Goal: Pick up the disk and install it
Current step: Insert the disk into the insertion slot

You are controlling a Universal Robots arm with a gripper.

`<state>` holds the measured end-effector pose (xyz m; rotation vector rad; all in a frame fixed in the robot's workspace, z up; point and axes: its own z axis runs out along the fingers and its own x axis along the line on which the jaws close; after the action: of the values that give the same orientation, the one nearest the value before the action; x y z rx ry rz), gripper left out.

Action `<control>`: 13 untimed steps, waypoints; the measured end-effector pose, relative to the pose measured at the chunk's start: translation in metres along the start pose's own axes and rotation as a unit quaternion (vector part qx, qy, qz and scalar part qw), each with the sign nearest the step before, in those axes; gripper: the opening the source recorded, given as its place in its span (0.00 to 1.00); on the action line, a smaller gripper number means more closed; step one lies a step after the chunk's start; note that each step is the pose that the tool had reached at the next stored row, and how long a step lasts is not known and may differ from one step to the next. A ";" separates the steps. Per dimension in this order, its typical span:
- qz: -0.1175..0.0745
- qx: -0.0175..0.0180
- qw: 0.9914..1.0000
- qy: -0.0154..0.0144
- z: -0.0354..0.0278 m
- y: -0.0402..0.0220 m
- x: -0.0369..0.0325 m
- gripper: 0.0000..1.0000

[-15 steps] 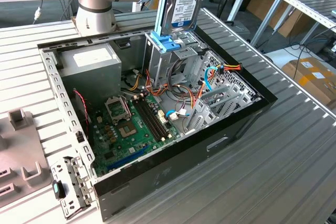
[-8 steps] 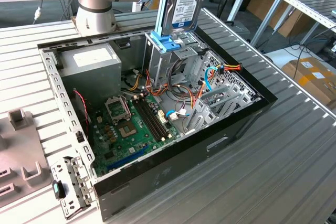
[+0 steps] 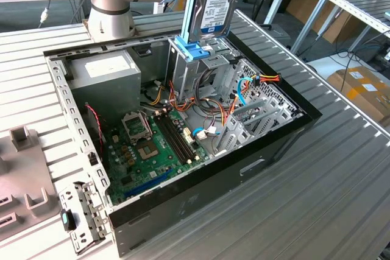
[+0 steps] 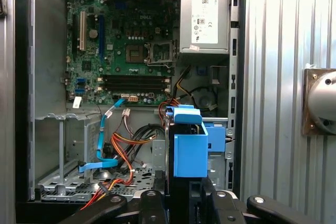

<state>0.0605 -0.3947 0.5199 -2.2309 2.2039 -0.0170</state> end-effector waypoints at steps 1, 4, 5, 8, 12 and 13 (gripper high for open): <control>0.000 0.000 1.000 0.000 0.0000 0.0000 0.0000 0.35; 0.000 0.000 1.000 0.000 0.0000 0.0000 0.0001 0.35; 0.000 0.000 1.000 0.000 0.0000 0.0000 0.0002 0.35; 0.000 0.000 1.000 0.000 0.0000 0.0000 0.0003 0.35; 0.000 0.000 1.000 0.000 -0.0001 0.0000 0.0022 0.35; 0.000 0.000 1.000 0.000 0.0000 0.0000 0.0036 0.35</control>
<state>0.0605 -0.3982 0.5199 -2.2310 2.2038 -0.0170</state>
